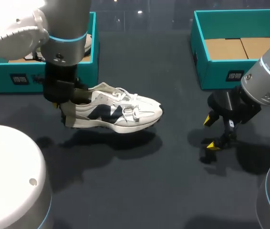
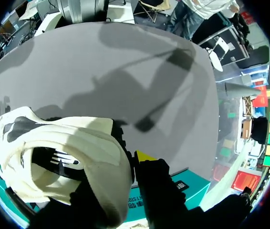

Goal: Take the shoe out of the shoebox, open the shoe tongue, remove and reinsert the insole, then place the shoe into the shoebox

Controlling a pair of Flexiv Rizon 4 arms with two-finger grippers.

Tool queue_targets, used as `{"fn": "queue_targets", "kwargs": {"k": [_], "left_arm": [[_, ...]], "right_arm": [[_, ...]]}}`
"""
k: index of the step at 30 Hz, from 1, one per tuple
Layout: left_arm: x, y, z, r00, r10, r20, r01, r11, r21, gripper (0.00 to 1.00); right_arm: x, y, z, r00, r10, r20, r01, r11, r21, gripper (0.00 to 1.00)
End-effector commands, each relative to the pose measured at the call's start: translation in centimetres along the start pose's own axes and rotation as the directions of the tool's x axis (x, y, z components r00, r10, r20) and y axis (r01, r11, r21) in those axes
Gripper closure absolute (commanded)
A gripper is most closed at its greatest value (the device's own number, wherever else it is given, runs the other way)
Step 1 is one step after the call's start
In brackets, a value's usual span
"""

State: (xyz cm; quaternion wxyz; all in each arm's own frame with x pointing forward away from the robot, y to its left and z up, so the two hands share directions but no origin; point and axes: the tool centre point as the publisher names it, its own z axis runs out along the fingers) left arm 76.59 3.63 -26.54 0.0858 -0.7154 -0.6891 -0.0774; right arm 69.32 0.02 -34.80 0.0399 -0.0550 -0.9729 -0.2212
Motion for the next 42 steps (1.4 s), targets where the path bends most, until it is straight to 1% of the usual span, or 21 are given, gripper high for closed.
{"fn": "queue_targets", "kwargs": {"k": [1, 4, 8, 11, 13, 15, 19, 20, 23, 27, 33, 39, 42], "left_arm": [[-1.3, -0.4, 0.9, 0.999, 0.037, 0.014, -0.038, 0.999, 0.001, 1.0], [-3.6, -0.8, 2.4, 0.997, 0.065, 0.034, -0.064, 0.998, -0.006, 1.0], [-6.1, -1.4, 3.9, 0.997, 0.074, 0.015, -0.074, 0.997, -0.014, 1.0], [-7.5, -1.5, 4.8, 0.997, 0.079, 0.012, -0.079, 0.997, -0.019, 1.0], [-8.1, -1.7, 5.2, 0.995, 0.092, 0.029, -0.091, 0.996, -0.021, 1.0], [-8.8, -1.9, 5.5, 0.996, 0.09, 0.019, -0.089, 0.995, -0.039, 1.0], [-9.9, -2.0, 6.0, 0.995, 0.099, 0.032, -0.097, 0.993, -0.064, 1.0], [-10.2, -1.9, 6.1, 0.995, 0.094, 0.026, -0.091, 0.993, -0.081, 1.0], [-10.8, -1.7, 6.2, 0.994, 0.101, 0.032, -0.097, 0.991, -0.092, 1.0], [-11.6, -1.5, 6.3, 0.994, 0.106, 0.036, -0.102, 0.99, -0.095, 1.0], [-12.8, -1.4, 6.9, 0.994, 0.098, 0.04, -0.095, 0.993, -0.072, 1.0], [-14.0, -1.8, 7.7, 0.996, 0.087, 0.034, -0.085, 0.994, -0.072, 1.0], [-14.3, -2.1, 7.9, 0.996, 0.081, 0.031, -0.078, 0.994, -0.071, 1.0]], "right_arm": [[0.2, 0.0, 0.1, 1.0, 0.0, 0.004, 0.0, 1.0, 0.001, 0.0], [0.2, 0.0, 0.1, 1.0, 0.0, 0.004, 0.0, 1.0, 0.001, 0.0], [0.2, 0.0, 0.1, 1.0, 0.0, 0.004, 0.0, 1.0, 0.001, 0.0], [0.2, 0.0, 0.1, 1.0, 0.0, 0.004, 0.0, 1.0, 0.001, 0.0], [0.2, 0.0, 0.1, 1.0, 0.0, 0.004, 0.0, 1.0, 0.001, 0.0], [0.2, 0.0, 0.1, 1.0, 0.0, 0.004, 0.0, 1.0, 0.001, 0.0], [0.2, 0.0, 0.1, 1.0, 0.0, 0.004, 0.0, 1.0, 0.001, 0.0], [0.2, 0.0, 0.1, 1.0, 0.0, 0.004, 0.0, 1.0, 0.001, 0.0], [0.2, 0.0, 0.1, 1.0, 0.0, 0.004, 0.0, 1.0, 0.001, 0.0], [0.2, 0.0, 0.1, 1.0, 0.0, 0.004, 0.0, 1.0, 0.001, 0.0], [0.2, 0.0, 0.1, 1.0, 0.0, 0.004, 0.0, 1.0, 0.001, 0.0], [0.2, 0.0, 0.1, 1.0, 0.0, 0.004, 0.0, 1.0, 0.001, 0.0], [0.2, 0.0, 0.1, 1.0, 0.0, 0.004, 0.0, 1.0, 0.001, 0.0]]}}
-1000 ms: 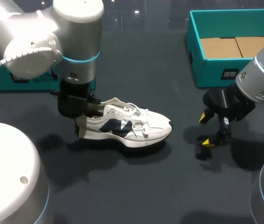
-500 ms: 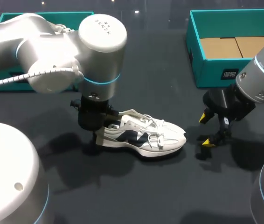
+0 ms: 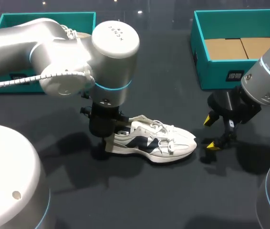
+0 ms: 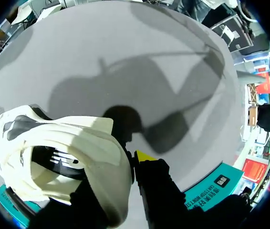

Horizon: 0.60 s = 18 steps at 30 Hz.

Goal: Take the shoe out of the shoebox, open the shoe tongue, remove and reinsert the insole, then place the shoe into the shoebox

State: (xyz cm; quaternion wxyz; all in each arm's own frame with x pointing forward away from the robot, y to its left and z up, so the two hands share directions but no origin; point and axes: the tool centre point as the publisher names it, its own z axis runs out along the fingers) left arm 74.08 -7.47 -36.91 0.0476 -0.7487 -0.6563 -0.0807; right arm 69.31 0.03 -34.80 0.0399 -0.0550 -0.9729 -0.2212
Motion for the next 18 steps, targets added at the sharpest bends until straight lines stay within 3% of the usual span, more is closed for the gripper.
{"fn": "queue_targets", "kwargs": {"k": [1, 18], "left_arm": [[-1.1, -0.1, 0.4, 1.0, -0.008, -0.014, 0.008, 1.0, 0.002, 1.0], [-2.3, -0.7, 1.2, 0.999, -0.008, -0.036, 0.008, 1.0, 0.008, 1.0]], "right_arm": [[0.2, 0.0, 0.1, 1.0, 0.0, 0.004, 0.0, 1.0, 0.001, 0.0], [0.2, 0.0, 0.1, 1.0, 0.0, 0.004, 0.0, 1.0, 0.001, 0.0]]}}
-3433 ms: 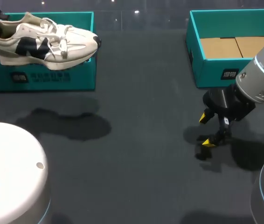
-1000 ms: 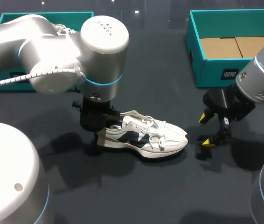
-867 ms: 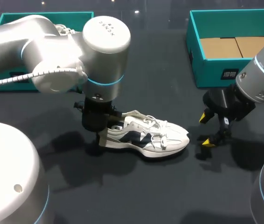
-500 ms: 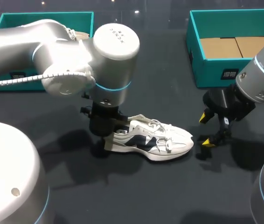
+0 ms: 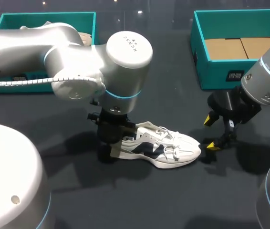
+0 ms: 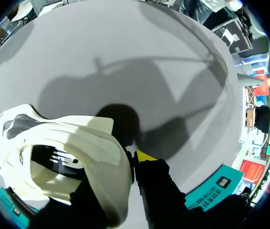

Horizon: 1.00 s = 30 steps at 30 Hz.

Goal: Take the shoe out of the shoebox, open the shoe tongue, remove and reinsert the insole, then place the shoe into the shoebox

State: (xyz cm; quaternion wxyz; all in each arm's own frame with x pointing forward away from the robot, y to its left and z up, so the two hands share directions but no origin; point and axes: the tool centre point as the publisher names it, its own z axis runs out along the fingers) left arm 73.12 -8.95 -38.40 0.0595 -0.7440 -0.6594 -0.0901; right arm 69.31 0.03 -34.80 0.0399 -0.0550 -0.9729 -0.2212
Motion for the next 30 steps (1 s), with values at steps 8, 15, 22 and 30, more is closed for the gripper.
{"fn": "queue_targets", "kwargs": {"k": [8, 15, 22, 30], "left_arm": [[-0.8, -0.3, 0.3, 1.0, 0.009, -0.025, -0.009, 1.0, 0.001, 1.0], [0.2, -0.1, -0.3, 1.0, 0.025, 0.009, -0.025, 1.0, -0.017, 0.0], [3.0, -0.8, -5.3, 0.994, 0.006, 0.108, 0.0, 0.998, -0.058, 0.0], [8.8, -1.8, -9.9, 0.888, -0.244, 0.391, 0.11, 0.936, 0.334, 0.0]], "right_arm": [[0.2, 0.0, 0.1, 1.0, 0.0, 0.004, 0.0, 1.0, 0.001, 0.0], [0.2, 0.0, 0.1, 1.0, 0.0, 0.004, 0.0, 1.0, 0.001, 0.0], [0.2, 0.0, 0.1, 1.0, 0.0, 0.004, 0.0, 1.0, 0.001, 0.0], [0.2, 0.0, 0.1, 1.0, 0.0, 0.004, 0.0, 1.0, 0.001, 0.0]]}}
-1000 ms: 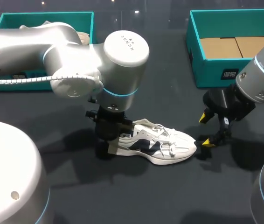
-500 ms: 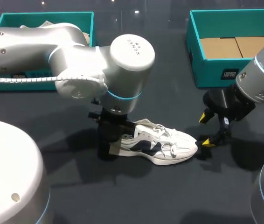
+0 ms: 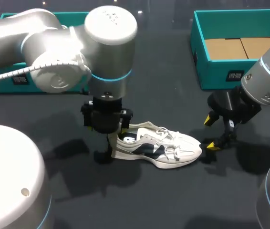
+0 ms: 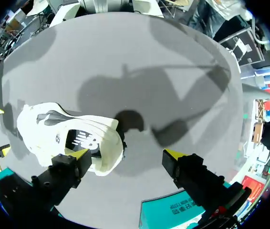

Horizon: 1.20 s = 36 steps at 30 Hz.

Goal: Take the shoe out of the shoebox, open the shoe tongue, remove and reinsert the insole, then place the shoe into the shoebox

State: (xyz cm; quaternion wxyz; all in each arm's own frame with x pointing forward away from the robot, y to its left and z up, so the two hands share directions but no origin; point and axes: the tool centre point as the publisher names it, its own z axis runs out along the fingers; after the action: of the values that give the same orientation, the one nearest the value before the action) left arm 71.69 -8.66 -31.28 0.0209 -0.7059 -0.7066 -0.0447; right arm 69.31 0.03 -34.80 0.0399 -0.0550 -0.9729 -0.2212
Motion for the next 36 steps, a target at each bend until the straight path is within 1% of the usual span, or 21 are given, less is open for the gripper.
{"fn": "queue_targets", "kwargs": {"k": [1, 12, 13, 14, 15, 17, 18, 19, 20, 21, 31, 32, 33, 34, 36], "left_arm": [[7.4, 0.4, -3.9, 0.941, -0.139, 0.308, 0.01, 0.922, 0.388, 0.0], [7.4, 0.4, -3.9, 0.941, -0.139, 0.308, 0.01, 0.922, 0.388, 0.0], [7.4, 0.1, -3.6, 0.932, -0.228, 0.281, 0.113, 0.921, 0.373, 0.0], [7.6, -0.3, -3.3, 0.916, -0.293, 0.274, 0.17, 0.903, 0.395, 0.0], [8.2, -0.6, -3.1, 0.897, -0.351, 0.267, 0.195, 0.859, 0.473, 0.0], [9.1, -1.0, -2.7, 0.835, -0.493, 0.244, 0.285, 0.768, 0.574, 0.0], [9.4, -1.1, -2.6, 0.78, -0.595, 0.192, 0.374, 0.691, 0.619, 0.0], [9.6, -1.1, -2.4, 0.71, -0.69, 0.141, 0.469, 0.614, 0.635, 0.0], [9.9, -1.1, -2.2, 0.626, -0.775, 0.086, 0.57, 0.53, 0.627, 0.0], [10.2, -1.1, -2.3, 0.589, -0.804, 0.081, 0.619, 0.513, 0.595, 0.0], [10.2, -1.1, -2.3, 0.589, -0.804, 0.081, 0.619, 0.513, 0.595, 0.0], [9.7, -1.1, -1.7, 0.523, -0.848, 0.081, 0.661, 0.464, 0.589, 0.0], [9.7, -1.3, -1.1, 0.507, -0.859, 0.073, 0.65, 0.437, 0.622, 0.0], [9.7, -1.7, -0.7, 0.495, -0.867, 0.049, 0.627, 0.396, 0.671, 0.0], [9.8, -2.4, 0.1, 0.455, -0.89, 0.021, 0.605, 0.327, 0.726, 0.0]], "right_arm": [[0.2, 0.0, 0.1, 1.0, 0.0, 0.004, 0.0, 1.0, 0.001, 0.0], [0.2, 0.0, 0.1, 1.0, 0.0, 0.004, 0.0, 1.0, 0.001, 0.0], [0.2, 0.0, 0.1, 1.0, 0.0, 0.004, 0.0, 1.0, 0.001, 0.0], [0.2, 0.0, 0.1, 1.0, 0.0, 0.004, 0.0, 1.0, 0.001, 0.0], [0.2, 0.0, 0.1, 1.0, 0.0, 0.004, 0.0, 1.0, 0.001, 0.0], [0.2, 0.0, 0.1, 1.0, 0.0, 0.004, 0.0, 1.0, 0.001, 0.0], [0.2, 0.0, 0.1, 1.0, 0.0, 0.004, 0.0, 1.0, 0.001, 0.0], [0.2, 0.0, 0.1, 1.0, 0.0, 0.004, 0.0, 1.0, 0.001, 0.0], [0.2, 0.0, 0.1, 1.0, 0.0, 0.004, 0.0, 1.0, 0.001, 0.0], [0.2, 0.0, 0.1, 1.0, 0.0, 0.004, 0.0, 1.0, 0.001, 0.0], [0.2, 0.0, 0.1, 1.0, 0.0, 0.004, 0.0, 1.0, 0.001, 0.0], [0.2, 0.0, 0.1, 1.0, 0.0, 0.004, 0.0, 1.0, 0.001, 0.0], [0.2, 0.0, 0.1, 1.0, 0.0, 0.004, 0.0, 1.0, 0.001, 0.0], [0.2, 0.0, 0.1, 1.0, 0.0, 0.004, 0.0, 1.0, 0.001, 0.0], [0.2, 0.0, 0.1, 1.0, 0.0, 0.004, 0.0, 1.0, 0.001, 0.0]]}}
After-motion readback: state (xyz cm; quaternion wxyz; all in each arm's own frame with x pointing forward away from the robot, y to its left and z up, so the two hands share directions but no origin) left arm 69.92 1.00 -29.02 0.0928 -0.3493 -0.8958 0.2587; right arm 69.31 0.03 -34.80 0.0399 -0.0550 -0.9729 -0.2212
